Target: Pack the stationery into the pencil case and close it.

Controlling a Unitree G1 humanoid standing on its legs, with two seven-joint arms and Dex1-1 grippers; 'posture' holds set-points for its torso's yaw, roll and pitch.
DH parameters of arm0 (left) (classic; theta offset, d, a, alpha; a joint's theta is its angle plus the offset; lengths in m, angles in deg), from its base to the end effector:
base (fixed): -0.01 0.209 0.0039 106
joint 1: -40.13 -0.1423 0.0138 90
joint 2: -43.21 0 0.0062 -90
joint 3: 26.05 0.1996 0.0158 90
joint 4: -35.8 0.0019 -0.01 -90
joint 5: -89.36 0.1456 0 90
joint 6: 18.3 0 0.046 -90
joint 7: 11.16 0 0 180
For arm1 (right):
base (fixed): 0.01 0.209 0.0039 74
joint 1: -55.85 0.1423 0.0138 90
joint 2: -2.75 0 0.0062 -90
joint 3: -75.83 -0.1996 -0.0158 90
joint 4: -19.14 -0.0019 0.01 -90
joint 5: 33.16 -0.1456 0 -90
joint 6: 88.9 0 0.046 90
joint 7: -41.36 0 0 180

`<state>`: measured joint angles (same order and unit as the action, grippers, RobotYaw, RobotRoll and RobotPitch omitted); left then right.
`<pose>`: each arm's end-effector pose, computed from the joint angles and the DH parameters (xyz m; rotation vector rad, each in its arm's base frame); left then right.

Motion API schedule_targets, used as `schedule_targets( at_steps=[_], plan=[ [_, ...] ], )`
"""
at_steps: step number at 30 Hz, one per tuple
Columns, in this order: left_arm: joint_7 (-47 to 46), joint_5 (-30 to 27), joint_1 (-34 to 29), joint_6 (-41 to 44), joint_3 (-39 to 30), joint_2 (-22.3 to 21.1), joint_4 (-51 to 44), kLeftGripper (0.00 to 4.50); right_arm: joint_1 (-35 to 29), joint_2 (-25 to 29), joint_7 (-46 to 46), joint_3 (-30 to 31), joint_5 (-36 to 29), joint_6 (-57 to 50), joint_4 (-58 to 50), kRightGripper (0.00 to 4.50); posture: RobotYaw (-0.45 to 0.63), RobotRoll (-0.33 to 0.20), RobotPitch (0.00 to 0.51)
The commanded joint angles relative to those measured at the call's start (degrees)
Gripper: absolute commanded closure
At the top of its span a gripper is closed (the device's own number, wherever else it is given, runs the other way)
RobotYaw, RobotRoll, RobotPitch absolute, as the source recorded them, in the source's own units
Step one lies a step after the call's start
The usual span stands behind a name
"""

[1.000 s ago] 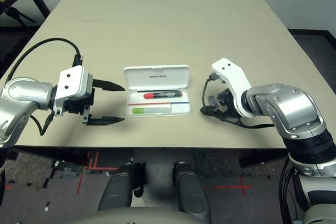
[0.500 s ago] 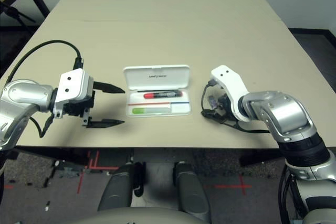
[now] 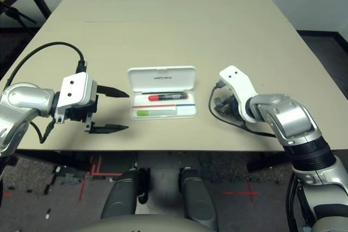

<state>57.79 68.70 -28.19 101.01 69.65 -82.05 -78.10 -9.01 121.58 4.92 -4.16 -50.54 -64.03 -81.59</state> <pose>0.2420 0.2246 0.2041 0.6444 0.2200 -1.3433 0.2636 -0.2409 0.1493 -0.3601 0.7530 0.5528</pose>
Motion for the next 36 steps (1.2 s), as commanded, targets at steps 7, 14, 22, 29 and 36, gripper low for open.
schedule_targets(
  at_steps=[7, 14, 22, 29, 36],
  plan=[
    [0.4, 0.1, -0.4, 0.0, 1.5, -0.8, -0.9, 0.0, -1.8, 7.7, -12.6, 3.3, 2.6, 15.9, 3.3, 4.2, 0.05, 0.0, 0.14],
    [0.5, 0.0, -0.3, -0.1, 2.0, -1.0, -0.6, 0.0, -2.3, 13.6, -25.8, 1.9, 6.1, 40.2, 11.5, 4.2, 0.04, 0.0, 0.142],
    [0.1, 0.1, -0.5, 0.0, 2.2, -1.0, -0.7, 0.0, 3.2, 13.2, -41.5, 2.4, 6.9, 58.3, 21.3, 4.2, 0.06, 0.0, 0.142],
    [-0.5, 0.1, -1.7, 0.4, 1.9, -1.4, -1.3, 0.0, 7.1, 8.7, -46.4, 3.1, 6.9, 60.5, 22.3, 4.2, 0.07, 0.0, 0.143],
    [-1.0, 0.3, -1.6, 0.4, 2.2, -1.3, -1.2, 0.0, 9.2, 5.0, -48.8, 3.7, 7.8, 60.7, 22.4, 4.2, 0.08, 0.0, 0.143]
  ],
)
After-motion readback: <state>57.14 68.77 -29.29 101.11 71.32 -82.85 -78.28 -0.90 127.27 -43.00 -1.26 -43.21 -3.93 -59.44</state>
